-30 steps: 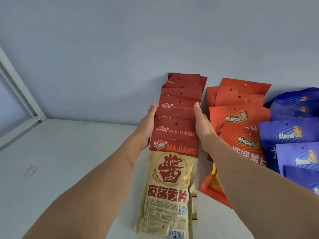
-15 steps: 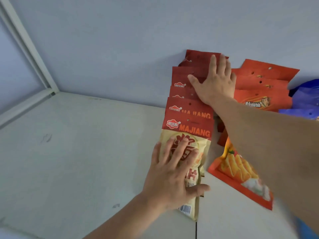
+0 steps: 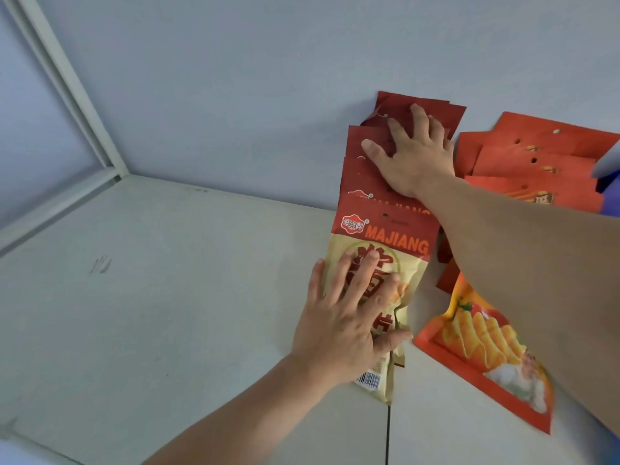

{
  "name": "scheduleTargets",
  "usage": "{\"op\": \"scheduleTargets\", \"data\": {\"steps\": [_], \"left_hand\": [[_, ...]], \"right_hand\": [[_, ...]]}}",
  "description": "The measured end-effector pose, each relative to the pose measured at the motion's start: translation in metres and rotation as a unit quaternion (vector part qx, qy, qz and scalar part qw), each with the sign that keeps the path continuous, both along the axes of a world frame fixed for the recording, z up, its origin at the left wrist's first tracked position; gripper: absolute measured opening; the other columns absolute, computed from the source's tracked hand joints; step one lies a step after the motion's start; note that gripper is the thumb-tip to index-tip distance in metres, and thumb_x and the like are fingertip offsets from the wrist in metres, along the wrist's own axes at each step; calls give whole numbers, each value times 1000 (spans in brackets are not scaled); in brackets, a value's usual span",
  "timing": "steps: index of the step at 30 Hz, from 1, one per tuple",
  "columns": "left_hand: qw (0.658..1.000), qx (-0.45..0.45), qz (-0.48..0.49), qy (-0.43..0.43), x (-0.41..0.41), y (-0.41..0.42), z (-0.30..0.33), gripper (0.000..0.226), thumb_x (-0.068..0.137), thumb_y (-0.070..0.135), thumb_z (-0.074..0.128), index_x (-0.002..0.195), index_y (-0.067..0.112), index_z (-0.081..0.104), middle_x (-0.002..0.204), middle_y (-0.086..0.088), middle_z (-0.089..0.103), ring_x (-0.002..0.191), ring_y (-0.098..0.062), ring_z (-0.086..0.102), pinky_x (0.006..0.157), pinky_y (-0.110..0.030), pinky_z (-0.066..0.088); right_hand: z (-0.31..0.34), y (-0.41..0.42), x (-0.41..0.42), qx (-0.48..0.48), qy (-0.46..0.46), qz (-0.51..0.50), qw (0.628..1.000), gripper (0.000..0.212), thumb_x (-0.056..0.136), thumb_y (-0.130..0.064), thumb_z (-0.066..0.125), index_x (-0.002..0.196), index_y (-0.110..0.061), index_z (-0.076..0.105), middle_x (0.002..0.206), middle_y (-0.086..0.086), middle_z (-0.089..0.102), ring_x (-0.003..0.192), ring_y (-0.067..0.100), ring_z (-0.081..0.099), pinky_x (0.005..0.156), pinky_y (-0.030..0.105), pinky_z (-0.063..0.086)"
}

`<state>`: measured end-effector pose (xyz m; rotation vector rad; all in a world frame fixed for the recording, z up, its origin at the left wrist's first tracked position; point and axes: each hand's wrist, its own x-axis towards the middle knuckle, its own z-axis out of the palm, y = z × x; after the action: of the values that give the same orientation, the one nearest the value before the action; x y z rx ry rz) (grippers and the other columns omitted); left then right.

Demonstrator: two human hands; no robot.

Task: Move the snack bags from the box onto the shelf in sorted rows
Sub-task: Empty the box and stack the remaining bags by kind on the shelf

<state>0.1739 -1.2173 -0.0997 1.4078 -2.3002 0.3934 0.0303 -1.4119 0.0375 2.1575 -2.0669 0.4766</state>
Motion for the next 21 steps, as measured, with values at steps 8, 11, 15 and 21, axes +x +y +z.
{"op": "scheduleTargets", "data": {"steps": [8,11,15,21], "left_hand": [[999,31,17,-3,0,-8,-5,72,96,73,27,153,31,37,164,-7,28,149,-37,25,118,-61,24],[999,40,22,1,0,-8,-5,71,97,72,24,152,30,39,164,-7,28,149,-37,24,119,-60,24],[999,35,12,5,0,-7,-4,69,98,70,25,153,30,38,163,-7,30,148,-37,26,118,-59,25],[1000,21,-7,10,1,-8,-1,68,99,66,26,152,27,41,161,-10,34,144,-40,34,117,-60,26]], "right_hand": [[-3,-2,-1,5,22,-8,1000,82,90,-80,15,157,-33,19,168,-1,-4,153,30,0,122,53,9],[0,1,1,13,32,-10,999,82,91,-79,13,158,-32,15,168,0,-1,154,30,2,121,54,10],[3,13,0,0,36,-18,999,84,91,-78,12,159,-30,11,168,2,4,154,28,2,122,53,8],[10,50,-19,-12,35,-17,999,82,92,-77,14,159,-29,10,168,2,4,155,25,1,122,52,11]]}}
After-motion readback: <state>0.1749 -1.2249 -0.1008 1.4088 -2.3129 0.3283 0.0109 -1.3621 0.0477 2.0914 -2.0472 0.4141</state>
